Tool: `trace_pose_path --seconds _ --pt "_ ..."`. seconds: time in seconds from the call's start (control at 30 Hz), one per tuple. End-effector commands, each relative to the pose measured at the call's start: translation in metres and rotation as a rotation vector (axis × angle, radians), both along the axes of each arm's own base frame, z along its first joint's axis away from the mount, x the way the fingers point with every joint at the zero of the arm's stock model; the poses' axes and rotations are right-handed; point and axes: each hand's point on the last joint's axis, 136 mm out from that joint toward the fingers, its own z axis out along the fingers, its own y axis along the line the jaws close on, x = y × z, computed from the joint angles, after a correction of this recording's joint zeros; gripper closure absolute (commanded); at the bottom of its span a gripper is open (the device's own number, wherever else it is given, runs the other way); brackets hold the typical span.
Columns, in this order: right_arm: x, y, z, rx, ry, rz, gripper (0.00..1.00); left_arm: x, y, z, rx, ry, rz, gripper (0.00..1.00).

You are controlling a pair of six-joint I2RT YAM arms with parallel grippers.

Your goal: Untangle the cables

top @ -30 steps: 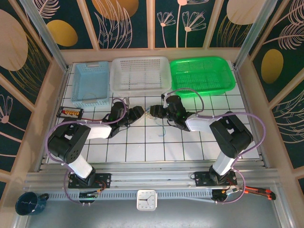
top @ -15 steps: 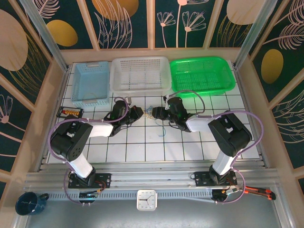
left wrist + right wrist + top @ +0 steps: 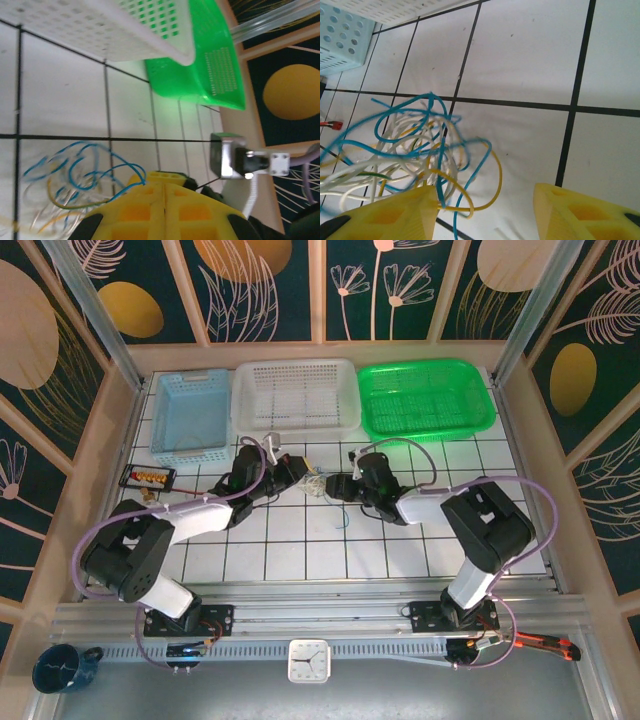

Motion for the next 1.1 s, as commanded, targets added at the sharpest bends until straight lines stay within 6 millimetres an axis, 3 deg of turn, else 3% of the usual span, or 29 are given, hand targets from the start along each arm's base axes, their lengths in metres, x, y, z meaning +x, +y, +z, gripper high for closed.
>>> trace_pose_path --seconds 0.0,0.13,0.37,0.57,0.9,1.07 --pt "-0.002 -0.007 0.027 0.036 -0.051 -0.017 0.46 -0.004 -0.012 0.033 -0.036 -0.058 -0.047 1.00" --pt "-0.011 -0.018 0.043 0.034 -0.083 -0.031 0.46 -0.007 -0.022 0.048 -0.037 -0.085 -0.074 1.00" --pt "-0.020 -0.034 0.078 0.041 -0.167 -0.056 0.45 -0.006 -0.032 0.054 -0.044 -0.095 -0.091 1.00" --pt "-0.018 -0.031 0.100 0.061 -0.218 -0.040 0.44 -0.004 -0.039 0.057 -0.044 -0.102 -0.104 1.00" --pt "0.007 -0.002 0.103 0.117 -0.243 0.003 0.42 -0.001 -0.049 0.061 -0.047 -0.104 -0.121 1.00" --pt "0.018 0.006 0.084 0.123 -0.230 -0.004 0.42 -0.001 -0.054 0.064 -0.049 -0.108 -0.126 1.00"
